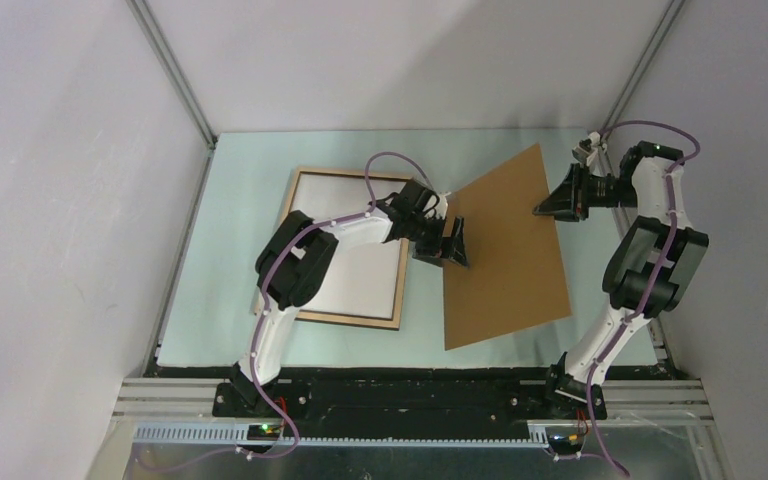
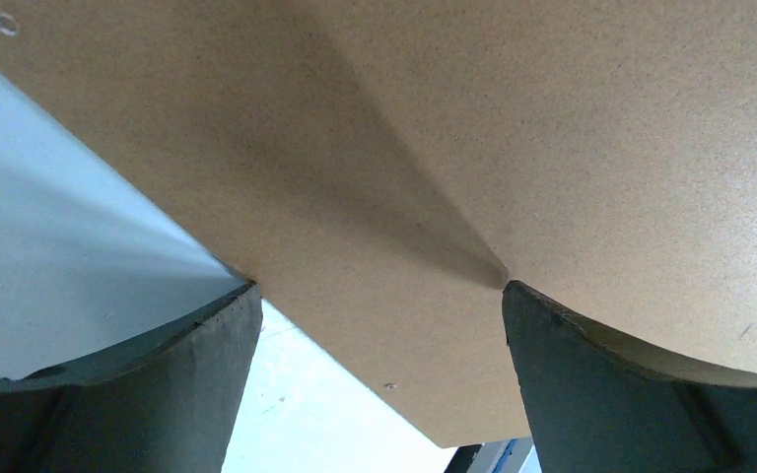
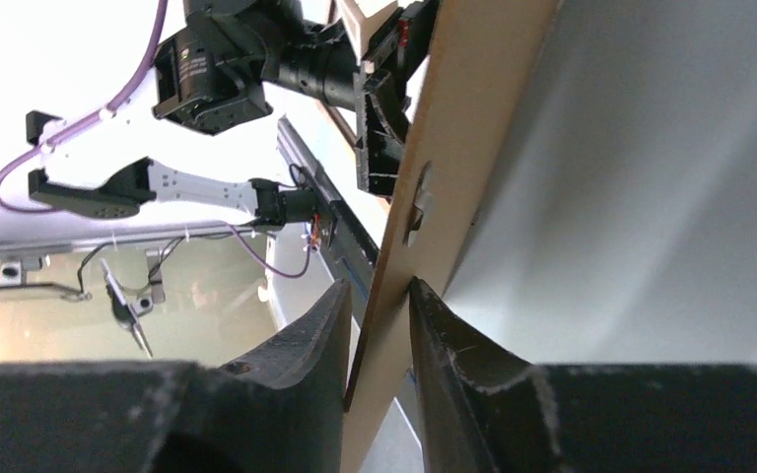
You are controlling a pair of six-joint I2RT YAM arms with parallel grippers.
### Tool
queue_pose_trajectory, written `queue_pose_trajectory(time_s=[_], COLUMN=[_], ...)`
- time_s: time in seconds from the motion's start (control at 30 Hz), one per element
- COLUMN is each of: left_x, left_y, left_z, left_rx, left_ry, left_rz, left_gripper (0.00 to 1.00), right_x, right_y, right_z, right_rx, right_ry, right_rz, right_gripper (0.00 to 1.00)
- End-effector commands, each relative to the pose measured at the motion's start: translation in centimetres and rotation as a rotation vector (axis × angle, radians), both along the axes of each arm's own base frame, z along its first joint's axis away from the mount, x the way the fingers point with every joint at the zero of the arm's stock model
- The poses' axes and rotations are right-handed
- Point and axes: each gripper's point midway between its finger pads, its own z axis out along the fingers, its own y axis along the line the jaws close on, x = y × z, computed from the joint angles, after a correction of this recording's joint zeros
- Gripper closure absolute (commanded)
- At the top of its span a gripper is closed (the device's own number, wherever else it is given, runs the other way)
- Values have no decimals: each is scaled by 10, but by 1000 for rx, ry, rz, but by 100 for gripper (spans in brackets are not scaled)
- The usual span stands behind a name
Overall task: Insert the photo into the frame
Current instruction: Turn over the photo frame item at the center of the board.
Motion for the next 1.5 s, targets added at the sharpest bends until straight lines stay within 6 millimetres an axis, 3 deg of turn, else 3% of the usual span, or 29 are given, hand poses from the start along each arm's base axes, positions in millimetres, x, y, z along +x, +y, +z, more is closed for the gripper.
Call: queue_pose_trajectory(time_s=[0.0,0.37,0.6,0.73,0.83,1.13,1.37,1.47], left_x=[-3,5,6,12,18,35,47,53], left_y=[10,11,5,10,17,41,38,35], left_z=[-16,4,32,65,90,202,273,285], left_rx=[64,45,-8,-61,-99,-259,-389,-418], left_ry=[-36,-52,-50,-72,-74,-178,-171,-115], left_rz=[-1,41,51,74,106,168,203,235], left_gripper=[0,0,0,0,0,0,0,0], right_x=[-9,7,14,19,19,21,35,36], right_y=[5,2,18,30,51,91,99,101], right_z=[23,44,73,87,91,88,88,92], right_rx=[-75,-527,-632,-680,-710,-818,-903,-927], right_ry=[-25,-176,-235,-275,-317,-410,-453,-477], right_rz=[-31,-175,-173,-157,-107,-17,-25,-31], right_gripper=[72,92,98,100,100,100,100,100])
